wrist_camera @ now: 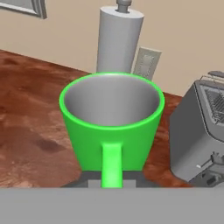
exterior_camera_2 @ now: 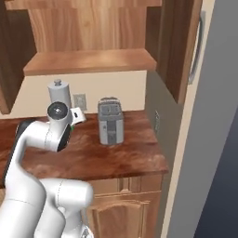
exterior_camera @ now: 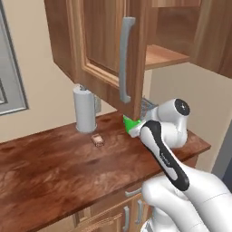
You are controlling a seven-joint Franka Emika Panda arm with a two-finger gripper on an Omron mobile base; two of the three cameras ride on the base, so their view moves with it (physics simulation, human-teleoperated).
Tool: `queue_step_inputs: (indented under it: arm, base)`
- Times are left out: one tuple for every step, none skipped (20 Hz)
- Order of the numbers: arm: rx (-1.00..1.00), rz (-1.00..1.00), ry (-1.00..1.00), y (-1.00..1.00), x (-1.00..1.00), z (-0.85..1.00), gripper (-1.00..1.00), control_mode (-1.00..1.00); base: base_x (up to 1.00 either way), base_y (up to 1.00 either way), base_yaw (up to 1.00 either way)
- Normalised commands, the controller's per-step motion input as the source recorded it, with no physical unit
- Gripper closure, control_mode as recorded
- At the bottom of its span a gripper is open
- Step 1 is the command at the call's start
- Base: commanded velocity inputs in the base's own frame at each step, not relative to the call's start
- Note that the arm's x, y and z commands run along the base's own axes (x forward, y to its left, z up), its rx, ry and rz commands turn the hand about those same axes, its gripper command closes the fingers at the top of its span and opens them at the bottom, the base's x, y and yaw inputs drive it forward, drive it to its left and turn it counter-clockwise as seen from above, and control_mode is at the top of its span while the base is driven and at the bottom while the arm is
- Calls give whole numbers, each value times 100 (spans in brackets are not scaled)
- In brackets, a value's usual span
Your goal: Move the mug from next to the sink to the open cabinet. Then, move the bowl with the potato to the fridge to clear the area for faucet cleaning.
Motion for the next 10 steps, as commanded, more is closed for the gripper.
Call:
queue_step_inputs:
  arm:
    - [0,0,0,0,0,0,100,100]
    - [0,0,0,0,0,0,100,100]
    - [0,0,0,0,0,0,100,100]
    - [0,0,0,0,0,0,100,100]
    - [0,0,0,0,0,0,100,100]
    - [0,0,0,0,0,0,100,100]
    - [0,0,0,0,0,0,100,100]
    - [0,0,0,0,0,0,100,100]
    - [0,0,0,0,0,0,100,100]
    - [0,0,0,0,0,0,100,100]
  base:
    - [0,-72,17]
    - [0,-85,15]
    - [0,-91,15]
    - [0,-97,15]
    - [0,-94,14]
    - [0,-94,15]
    - [21,-99,14]
    - [32,-97,9]
    - [32,-70,4]
    - [41,-34,0]
